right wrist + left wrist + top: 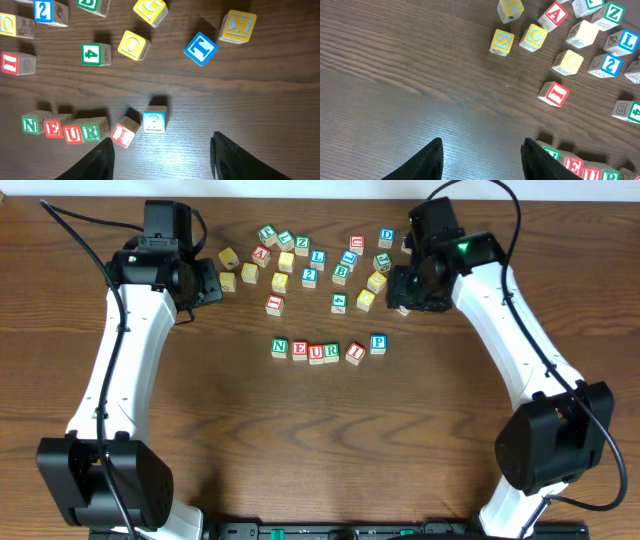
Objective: Spell out NEURIPS
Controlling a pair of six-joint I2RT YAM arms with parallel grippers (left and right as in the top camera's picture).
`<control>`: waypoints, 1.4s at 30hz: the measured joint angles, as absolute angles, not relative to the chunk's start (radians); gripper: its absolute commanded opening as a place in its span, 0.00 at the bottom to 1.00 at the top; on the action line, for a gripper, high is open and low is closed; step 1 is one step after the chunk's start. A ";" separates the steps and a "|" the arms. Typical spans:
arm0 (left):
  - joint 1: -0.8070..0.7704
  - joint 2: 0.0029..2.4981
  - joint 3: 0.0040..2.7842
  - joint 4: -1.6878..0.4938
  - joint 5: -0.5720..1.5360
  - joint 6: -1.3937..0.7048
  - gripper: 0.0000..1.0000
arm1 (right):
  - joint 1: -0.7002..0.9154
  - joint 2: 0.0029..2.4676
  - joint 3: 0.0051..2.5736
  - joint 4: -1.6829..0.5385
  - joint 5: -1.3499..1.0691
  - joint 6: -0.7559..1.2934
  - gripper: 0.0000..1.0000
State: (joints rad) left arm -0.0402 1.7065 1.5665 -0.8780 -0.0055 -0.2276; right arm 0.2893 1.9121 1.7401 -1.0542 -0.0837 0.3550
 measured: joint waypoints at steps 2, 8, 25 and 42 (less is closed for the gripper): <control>-0.040 1.707 1.567 -0.878 -0.006 -0.228 0.50 | 0.279 1.912 1.740 -1.054 -0.100 0.355 0.59; -0.040 1.707 1.567 -0.878 -0.006 -0.228 0.50 | 0.271 1.912 1.740 -1.055 -0.129 0.355 0.59; -0.040 1.737 1.594 -0.728 -0.005 -0.252 0.50 | 0.271 1.912 1.740 -1.046 -0.143 0.355 0.63; -0.041 2.200 2.025 -0.952 0.029 -0.014 0.50 | 0.271 1.912 1.742 -1.067 -0.146 0.332 0.64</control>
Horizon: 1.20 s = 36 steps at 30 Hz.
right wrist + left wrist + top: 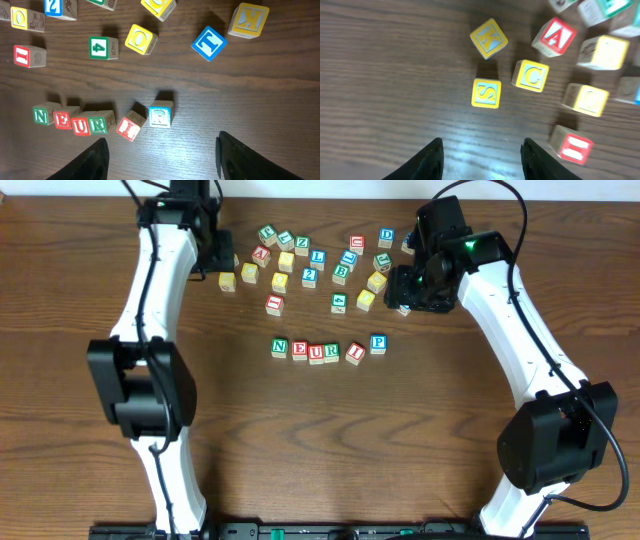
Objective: Spell out NEURIPS
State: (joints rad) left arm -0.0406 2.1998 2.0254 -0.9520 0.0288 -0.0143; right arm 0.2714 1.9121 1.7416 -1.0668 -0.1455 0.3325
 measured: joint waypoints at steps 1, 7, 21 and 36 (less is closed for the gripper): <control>-0.041 2.215 2.025 -0.945 0.029 -0.001 0.50 | 0.271 1.912 1.742 -1.066 -0.146 0.331 0.64; -0.041 2.294 2.025 -0.878 0.032 0.031 0.50 | 0.271 1.912 1.742 -1.068 -0.146 0.328 0.65; -0.041 2.389 2.025 -0.825 0.032 0.035 0.50 | 0.271 1.912 1.742 -1.069 -0.146 0.327 0.65; -0.041 2.405 2.029 -0.873 0.032 -0.132 0.33 | 0.271 1.912 1.742 -1.066 -0.141 0.325 0.67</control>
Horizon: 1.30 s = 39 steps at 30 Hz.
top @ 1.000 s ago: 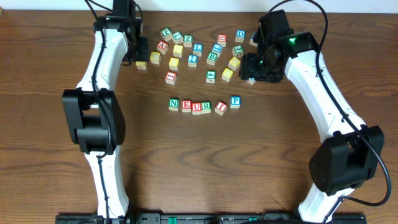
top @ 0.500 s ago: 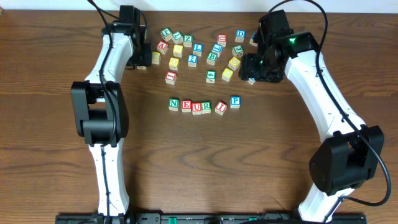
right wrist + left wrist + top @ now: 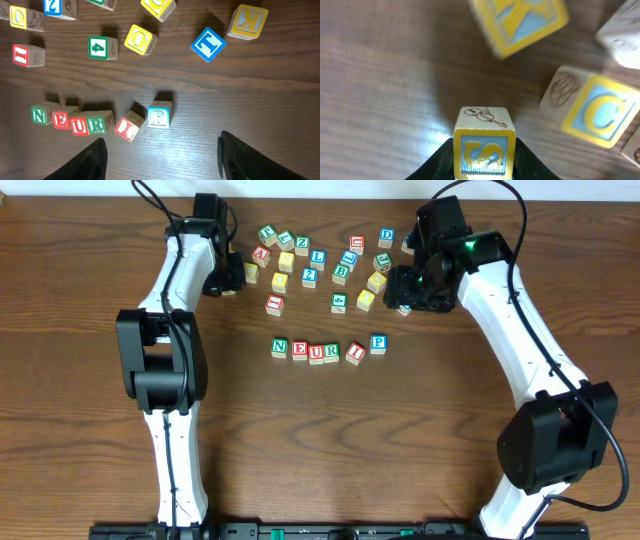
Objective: Spell out NEURIPS
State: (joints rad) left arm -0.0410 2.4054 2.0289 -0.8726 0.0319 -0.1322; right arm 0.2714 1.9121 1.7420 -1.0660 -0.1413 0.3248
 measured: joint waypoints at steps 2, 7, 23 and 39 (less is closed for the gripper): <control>-0.041 2.405 2.033 -0.910 0.032 -0.217 0.33 | 0.271 1.912 1.742 -1.066 -0.140 0.324 0.67; -0.041 2.405 2.042 -1.018 0.032 -0.366 0.31 | 0.271 1.912 1.742 -1.066 -0.138 0.324 0.68; -0.041 2.405 2.069 -1.144 0.047 -0.382 0.76 | 0.271 1.912 1.742 -1.066 -0.125 0.321 0.69; -0.041 2.317 2.091 -1.155 0.055 0.464 0.74 | 0.271 1.912 1.742 -1.084 -0.121 0.321 0.70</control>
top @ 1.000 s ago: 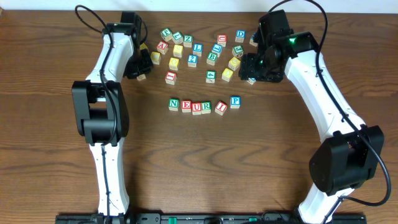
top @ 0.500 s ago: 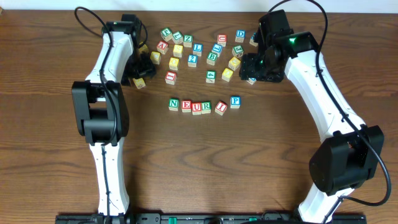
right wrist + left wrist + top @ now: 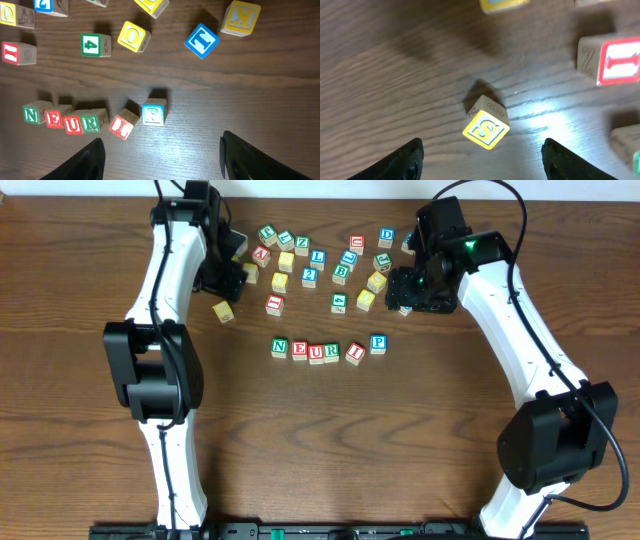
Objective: Spell out NEURIPS
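Note:
The yellow S block [image 3: 486, 129] lies tilted on the table [image 3: 120, 380], between and beyond the wide-apart fingers of my open left gripper [image 3: 482, 161]. From overhead the S block [image 3: 223, 311] sits just in front of the left gripper [image 3: 228, 282]. The row N [image 3: 279, 347], E, U, R, I, P [image 3: 378, 342] stands mid-table; the I [image 3: 121, 127] is skewed and the P [image 3: 152, 114] sits slightly behind the line. My right gripper [image 3: 162, 162] hangs open and empty above the row's right end, right gripper [image 3: 405, 298] beside the pile.
Several loose letter and number blocks [image 3: 310, 260] lie scattered at the back. A red I block [image 3: 275, 304] sits between the pile and the row. A blue T [image 3: 201, 41], yellow K [image 3: 240, 18] and green 4 [image 3: 92, 45] lie near the right gripper.
My left gripper was shut on the S block at the pile's left edge. It is now open, and the S block lies tilted on the table nearer the front.
My left gripper hung open left of the pile, with NEURIP in a row. Then it was open over the S block, then shut on it. Now the S lies released in front of the pile. The right gripper stayed open near the pile.

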Controlling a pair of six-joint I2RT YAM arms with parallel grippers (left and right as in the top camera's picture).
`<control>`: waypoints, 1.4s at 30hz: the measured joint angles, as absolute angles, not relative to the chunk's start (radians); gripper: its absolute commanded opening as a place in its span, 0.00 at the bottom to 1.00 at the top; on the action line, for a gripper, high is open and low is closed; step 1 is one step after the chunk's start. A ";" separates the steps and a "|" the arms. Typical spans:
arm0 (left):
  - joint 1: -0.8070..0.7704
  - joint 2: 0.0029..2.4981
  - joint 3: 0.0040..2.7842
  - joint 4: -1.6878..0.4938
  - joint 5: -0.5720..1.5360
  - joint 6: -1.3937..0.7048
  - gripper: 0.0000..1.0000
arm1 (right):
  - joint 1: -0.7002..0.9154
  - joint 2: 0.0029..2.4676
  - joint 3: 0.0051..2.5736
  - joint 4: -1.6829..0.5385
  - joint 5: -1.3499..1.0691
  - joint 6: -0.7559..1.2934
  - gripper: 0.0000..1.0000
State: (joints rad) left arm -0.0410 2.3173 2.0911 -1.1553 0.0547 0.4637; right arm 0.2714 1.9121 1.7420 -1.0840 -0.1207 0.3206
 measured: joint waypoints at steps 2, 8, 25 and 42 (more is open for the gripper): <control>-0.041 2.317 2.054 -1.140 0.055 0.521 0.74 | 0.271 1.912 1.742 -1.090 -0.118 0.320 0.69; -0.034 2.317 1.972 -1.084 0.055 0.608 0.73 | 0.271 1.912 1.742 -1.096 -0.115 0.317 0.70; -0.020 2.317 1.925 -1.054 0.130 0.640 0.43 | 0.271 1.912 1.742 -1.096 -0.115 0.310 0.70; -0.022 2.317 1.906 -1.065 0.133 0.456 0.48 | 0.271 1.912 1.742 -1.095 -0.114 0.309 0.71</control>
